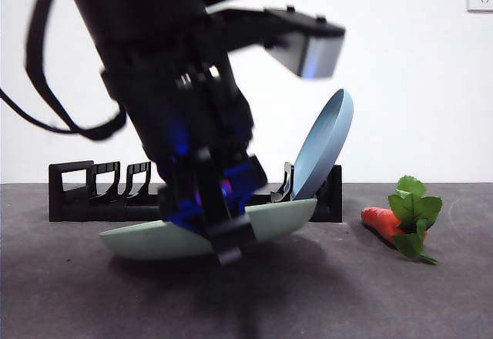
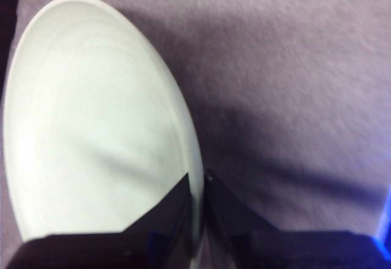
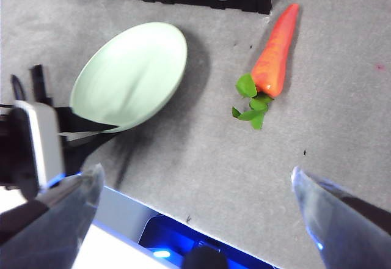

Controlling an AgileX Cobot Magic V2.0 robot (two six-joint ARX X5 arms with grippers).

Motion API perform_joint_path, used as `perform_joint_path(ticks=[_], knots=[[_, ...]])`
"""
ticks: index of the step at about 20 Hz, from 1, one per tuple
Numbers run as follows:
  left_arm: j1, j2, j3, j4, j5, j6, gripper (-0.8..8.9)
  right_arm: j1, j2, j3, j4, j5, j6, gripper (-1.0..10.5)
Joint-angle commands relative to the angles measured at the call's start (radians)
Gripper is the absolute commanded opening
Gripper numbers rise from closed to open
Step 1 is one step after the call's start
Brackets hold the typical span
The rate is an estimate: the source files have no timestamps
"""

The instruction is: Take the green plate from the plate rack,put the plate on the table,take the carrot from the table,put the carrot in the plate

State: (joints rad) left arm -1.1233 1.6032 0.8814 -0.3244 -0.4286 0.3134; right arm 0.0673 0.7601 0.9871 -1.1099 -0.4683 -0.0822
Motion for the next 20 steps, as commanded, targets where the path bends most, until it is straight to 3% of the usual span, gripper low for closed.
perform_joint_path(ticks=[1, 5, 9, 14, 20], knots=[[0.005, 0.069, -0.019, 0.026, 0.011, 0.029, -0.07, 0.002, 0.01, 0.001, 0.006, 0.001, 0.007, 6.6], [0.005, 0.122, -0.019, 0.016, 0.02, 0.027, 0.1, 0.002, 0.026, 0.001, 0.006, -0.001, 0.006, 6.6], [0.006, 0.12, -0.003, 0.014, 0.012, 0.017, 3.14, 0.002, 0.037, 0.001, 0.01, -0.001, 0.006, 6.6], [0.003, 0.087, 0.108, -0.085, 0.013, -0.051, 3.24, 0.002, 0.07, 0.001, 0.029, -0.001, 0.008, 6.6], [0.002, -0.087, 0.347, -0.298, 0.073, -0.158, 3.23, 0.008, 0.204, 0.001, 0.155, 0.003, 0.043, 6.6]])
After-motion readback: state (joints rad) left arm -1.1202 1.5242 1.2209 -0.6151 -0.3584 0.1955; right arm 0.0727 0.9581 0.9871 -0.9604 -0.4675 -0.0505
